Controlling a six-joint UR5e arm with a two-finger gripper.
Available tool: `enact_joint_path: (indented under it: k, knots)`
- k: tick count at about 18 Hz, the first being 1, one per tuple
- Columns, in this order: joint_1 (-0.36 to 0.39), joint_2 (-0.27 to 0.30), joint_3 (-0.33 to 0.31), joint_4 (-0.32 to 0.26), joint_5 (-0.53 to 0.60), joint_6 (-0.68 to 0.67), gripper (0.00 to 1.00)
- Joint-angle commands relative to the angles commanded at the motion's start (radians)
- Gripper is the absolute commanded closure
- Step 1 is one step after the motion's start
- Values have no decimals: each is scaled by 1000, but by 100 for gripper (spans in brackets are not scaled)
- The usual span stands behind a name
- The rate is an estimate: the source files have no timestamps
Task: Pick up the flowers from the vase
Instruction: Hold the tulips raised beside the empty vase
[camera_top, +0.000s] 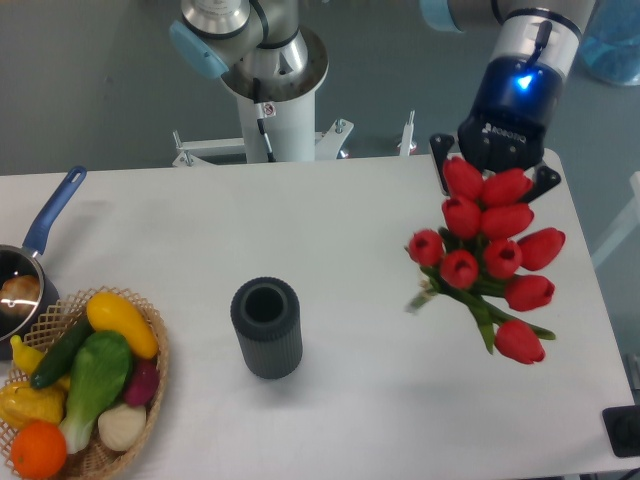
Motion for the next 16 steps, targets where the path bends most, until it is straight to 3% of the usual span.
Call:
enact_joint_path:
  k: [5, 10, 13, 16]
  knots:
    - [-8, -25, -6, -2, 182, 51, 100]
    - [-84, -72, -8, -8, 408, 138, 97]
    - [-107, -83, -6, -50, 543, 178, 96]
    - [-118, -80, -26, -74, 609, 277, 96]
